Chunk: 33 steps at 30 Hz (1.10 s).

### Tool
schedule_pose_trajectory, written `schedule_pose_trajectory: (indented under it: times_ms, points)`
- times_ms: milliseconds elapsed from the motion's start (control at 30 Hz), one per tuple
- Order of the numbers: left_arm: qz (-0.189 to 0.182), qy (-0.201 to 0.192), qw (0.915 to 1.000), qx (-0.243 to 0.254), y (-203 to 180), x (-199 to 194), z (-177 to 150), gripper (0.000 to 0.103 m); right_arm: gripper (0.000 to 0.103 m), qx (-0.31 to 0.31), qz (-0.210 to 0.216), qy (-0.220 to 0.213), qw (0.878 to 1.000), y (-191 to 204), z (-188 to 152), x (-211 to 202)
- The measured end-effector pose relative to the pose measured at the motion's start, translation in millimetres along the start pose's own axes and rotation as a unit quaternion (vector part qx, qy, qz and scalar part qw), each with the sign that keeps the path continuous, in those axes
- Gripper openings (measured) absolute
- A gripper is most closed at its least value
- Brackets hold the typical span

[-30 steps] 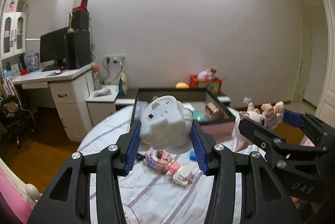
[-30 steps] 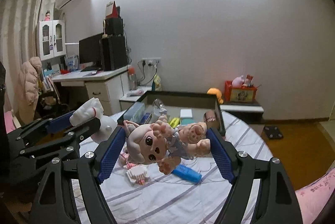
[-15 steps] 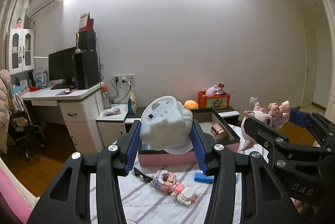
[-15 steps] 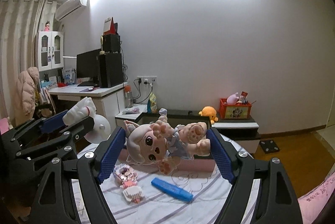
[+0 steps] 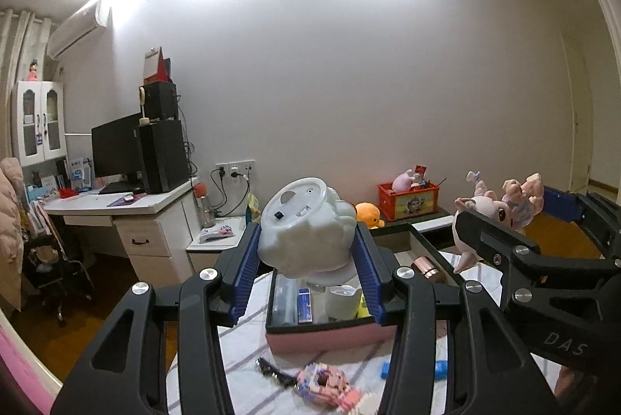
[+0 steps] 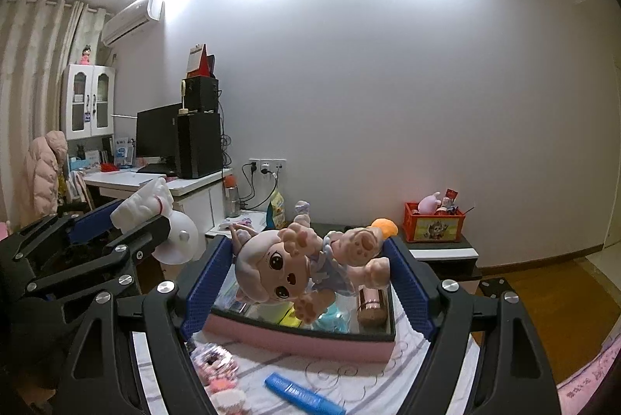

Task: Organize rigid objects
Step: 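Lift the doll with the right tool while the left tool carries the white figure to the tray, then release the doll into the tray with the right tool while the left tool releases the white figure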

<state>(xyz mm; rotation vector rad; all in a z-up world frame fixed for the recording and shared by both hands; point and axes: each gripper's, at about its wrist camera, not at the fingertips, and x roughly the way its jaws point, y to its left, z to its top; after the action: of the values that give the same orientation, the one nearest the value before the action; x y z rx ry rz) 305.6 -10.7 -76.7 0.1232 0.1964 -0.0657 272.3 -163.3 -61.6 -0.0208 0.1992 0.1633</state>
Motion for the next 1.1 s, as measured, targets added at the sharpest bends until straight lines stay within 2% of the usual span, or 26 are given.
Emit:
schedule_pose_trajectory:
  times_ms: [167,333,433,600,667,800,867,967,1033,1100]
  points:
    - [-0.014,0.023,0.9996,0.012,-6,45,1,0.047,0.081,-0.004,-0.003,0.018,1.0,-8,-3,35]
    - [-0.038,0.073,0.9966,0.01,-5,109,-7,0.047,0.081,-0.011,-0.008,0.05,0.999,-17,-5,86]
    - [-0.054,0.108,0.9927,0.002,-8,145,-18,0.047,0.081,-0.013,-0.009,0.082,0.996,-25,-15,116]
    - [-0.06,0.173,0.9831,0.009,-22,197,-47,0.047,0.081,-0.001,-0.008,0.154,0.988,-44,-40,164]
    - [-0.062,0.187,0.9803,0.012,-26,206,-57,0.047,0.081,0.005,-0.007,0.173,0.985,-49,-51,175]
    - [-0.06,0.177,0.982,0.026,-32,208,-56,0.048,0.081,0.011,-0.008,0.194,0.981,-58,-67,186]
    - [-0.043,0.166,0.9846,0.036,-34,208,-57,0.05,0.081,0.015,-0.007,0.198,0.98,-60,-70,192]
    - [-0.036,0.171,0.9839,0.036,-32,213,-60,0.058,0.081,0.008,-0.016,0.196,0.98,-61,-69,197]
    - [-0.027,0.181,0.9828,0.026,-27,218,-63,0.067,0.082,-0.003,-0.026,0.193,0.981,-60,-68,199]
    - [-0.025,0.189,0.9815,0.016,-22,222,-65,0.069,0.082,-0.01,-0.027,0.189,0.982,-58,-68,200]
